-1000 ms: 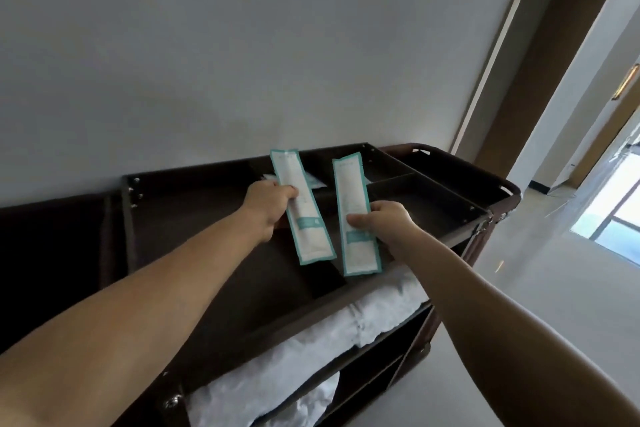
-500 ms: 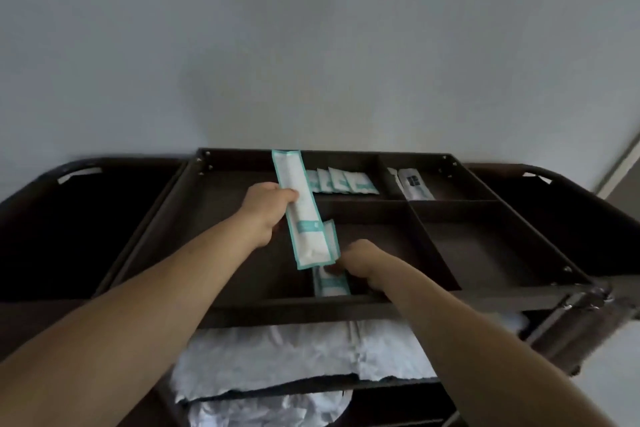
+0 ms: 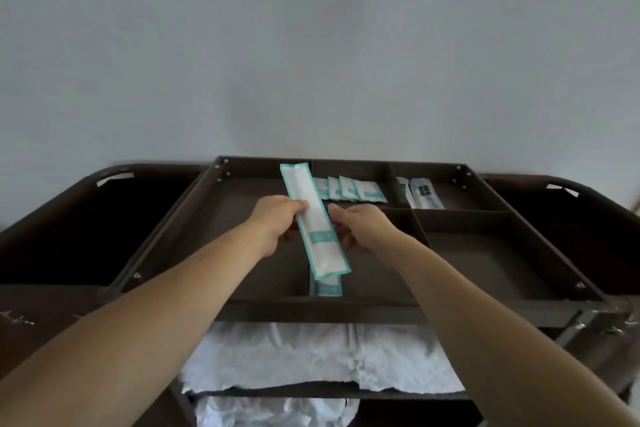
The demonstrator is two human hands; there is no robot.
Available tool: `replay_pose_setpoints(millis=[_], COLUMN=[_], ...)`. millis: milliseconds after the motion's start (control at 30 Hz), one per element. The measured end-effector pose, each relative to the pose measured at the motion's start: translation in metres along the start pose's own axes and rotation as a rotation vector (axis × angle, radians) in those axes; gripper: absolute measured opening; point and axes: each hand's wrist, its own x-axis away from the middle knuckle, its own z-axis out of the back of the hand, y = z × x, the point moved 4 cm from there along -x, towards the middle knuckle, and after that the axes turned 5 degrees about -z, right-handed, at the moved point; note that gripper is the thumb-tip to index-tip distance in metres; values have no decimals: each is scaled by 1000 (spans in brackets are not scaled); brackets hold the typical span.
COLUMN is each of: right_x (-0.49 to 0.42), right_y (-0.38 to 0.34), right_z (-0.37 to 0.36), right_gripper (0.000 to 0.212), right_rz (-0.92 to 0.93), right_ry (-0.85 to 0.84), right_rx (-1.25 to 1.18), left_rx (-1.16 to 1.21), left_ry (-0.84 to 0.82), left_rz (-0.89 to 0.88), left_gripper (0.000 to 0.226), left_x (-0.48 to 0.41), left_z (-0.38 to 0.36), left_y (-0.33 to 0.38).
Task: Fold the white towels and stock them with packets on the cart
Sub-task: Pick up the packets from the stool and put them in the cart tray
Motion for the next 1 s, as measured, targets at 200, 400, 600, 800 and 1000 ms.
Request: replay_pose_setpoints(millis=[200,400,600,800,1000], right_x=[12,4,-4,-7,-11], right_y=[17,58,72,81,74], right_z=[11,19,10,9,4], right_gripper=[24,29,30,31,31], right_rz=[-98,-266,-328,-389,-343], right_ry=[-82,-44,-65,-78,-136], right_rx=[-116,-9,126,280,327], left_rx=[-106,-319,-453,-480,-493], left_ry=[-181,-125,-112,-121,-95], left_rz=[1,-115,-196,-203,-188], left_gripper=[10,26,15,5,10], left_x=[-1,-9,-11,-11,-9], left_z=[-41,-44,-30,-18,-8], left_y=[-1,4,8,-2,-6])
